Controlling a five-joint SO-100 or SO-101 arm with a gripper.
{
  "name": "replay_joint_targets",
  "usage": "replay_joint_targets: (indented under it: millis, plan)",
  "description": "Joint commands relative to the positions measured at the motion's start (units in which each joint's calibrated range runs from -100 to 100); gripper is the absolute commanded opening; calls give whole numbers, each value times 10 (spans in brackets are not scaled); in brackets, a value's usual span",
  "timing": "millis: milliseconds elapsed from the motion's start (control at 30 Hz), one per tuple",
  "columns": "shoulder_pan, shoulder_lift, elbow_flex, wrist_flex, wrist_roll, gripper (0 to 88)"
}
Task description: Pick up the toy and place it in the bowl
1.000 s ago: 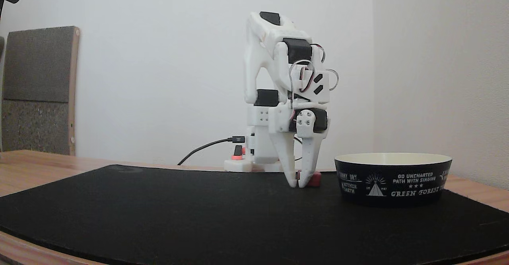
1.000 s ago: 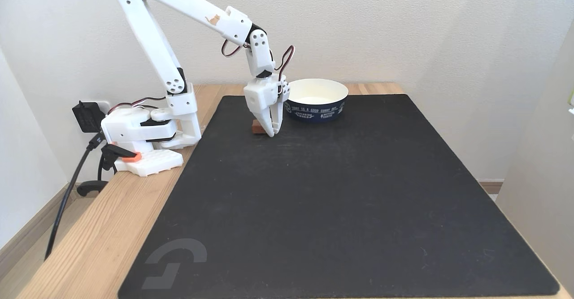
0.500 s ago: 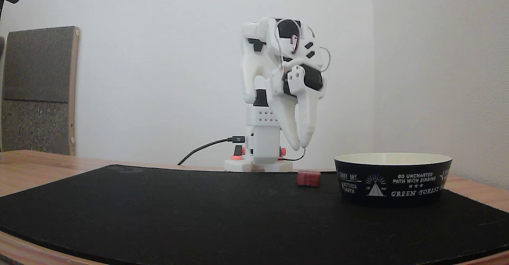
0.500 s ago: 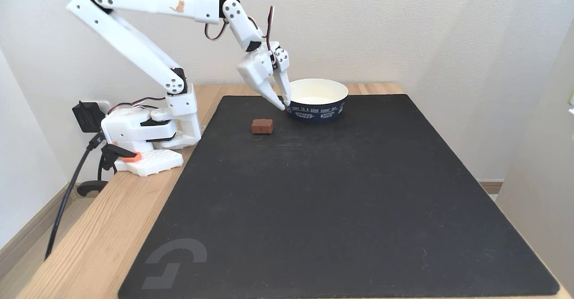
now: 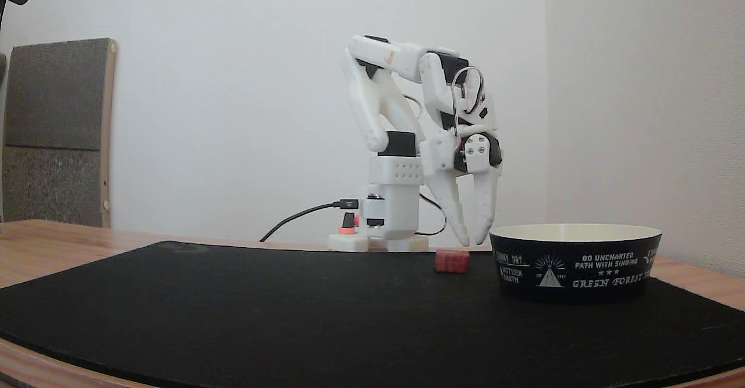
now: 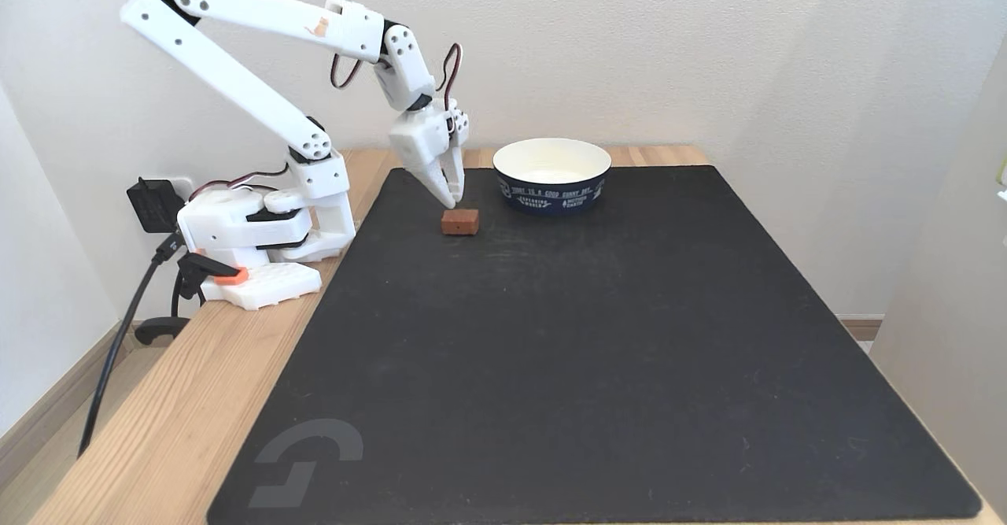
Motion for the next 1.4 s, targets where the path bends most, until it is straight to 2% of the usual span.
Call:
replay_joint_targets:
  millis: [0,433,1000,1167,1367]
  plan:
    - [-6,-8,2,2,2,46]
    - [-12,-7,108,0,3,46]
    - [-26,-17,1,29,-3,46]
    - [-72,-18,-46,44,-35,46]
    - [-68,-18,-58,47,-42,46]
